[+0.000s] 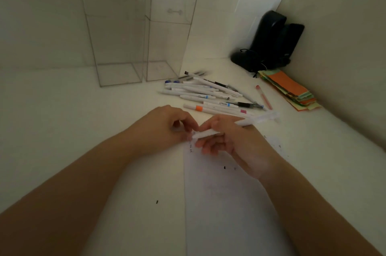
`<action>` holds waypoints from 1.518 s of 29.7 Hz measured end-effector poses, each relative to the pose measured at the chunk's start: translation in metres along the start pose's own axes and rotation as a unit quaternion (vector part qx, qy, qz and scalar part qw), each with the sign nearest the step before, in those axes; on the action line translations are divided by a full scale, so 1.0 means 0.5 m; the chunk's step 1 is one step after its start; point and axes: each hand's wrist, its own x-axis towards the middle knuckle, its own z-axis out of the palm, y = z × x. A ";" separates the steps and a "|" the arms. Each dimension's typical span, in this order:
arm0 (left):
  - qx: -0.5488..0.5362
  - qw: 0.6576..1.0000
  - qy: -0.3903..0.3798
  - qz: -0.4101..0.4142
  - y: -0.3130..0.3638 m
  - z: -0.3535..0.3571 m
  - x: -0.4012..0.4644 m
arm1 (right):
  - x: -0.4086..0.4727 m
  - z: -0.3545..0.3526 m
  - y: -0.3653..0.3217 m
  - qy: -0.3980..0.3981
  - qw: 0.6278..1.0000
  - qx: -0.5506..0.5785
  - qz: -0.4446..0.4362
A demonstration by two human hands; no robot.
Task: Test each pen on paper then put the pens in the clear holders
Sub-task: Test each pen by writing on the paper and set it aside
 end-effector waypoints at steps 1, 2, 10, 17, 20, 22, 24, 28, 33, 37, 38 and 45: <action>0.002 1.000 0.000 0.003 0.000 0.001 0.000 | 0.001 0.007 0.002 0.009 0.999 -0.046 -0.008; 0.002 1.000 0.000 0.005 -0.002 0.001 0.001 | 0.003 0.012 0.005 0.029 0.994 -0.102 -0.021; -0.039 0.999 -0.004 0.019 -0.012 0.004 0.007 | 0.028 0.029 0.046 0.119 0.977 -0.162 -0.074; -0.046 0.999 -0.013 0.009 -0.011 0.003 0.005 | 0.023 0.036 0.049 0.103 0.969 -0.198 -0.102; -0.046 0.999 -0.018 0.007 -0.008 0.002 0.005 | 0.022 0.034 0.047 0.103 0.967 -0.209 -0.104; -0.048 0.999 -0.016 0.007 -0.009 0.001 0.004 | 0.021 0.035 0.046 0.095 0.968 -0.211 -0.099; -0.050 0.999 -0.014 0.009 -0.010 0.001 0.003 | 0.021 0.034 0.045 0.091 0.970 -0.204 -0.099; -0.059 0.998 -0.013 0.009 -0.012 0.003 0.004 | 0.023 0.031 0.048 0.086 0.970 -0.199 -0.105; -0.051 0.999 -0.013 0.012 -0.013 0.002 0.004 | 0.023 0.031 0.049 0.074 0.972 -0.197 -0.103; -0.048 0.999 -0.015 0.011 -0.013 0.002 0.004 | 0.020 0.030 0.048 0.065 0.973 -0.192 -0.107; -0.048 0.999 -0.016 0.012 -0.013 0.002 0.004 | 0.019 0.032 0.048 0.063 0.972 -0.196 -0.111; -0.062 0.998 -0.017 -0.007 -0.012 0.003 0.002 | 0.016 -0.025 0.020 0.179 0.976 -0.007 -0.124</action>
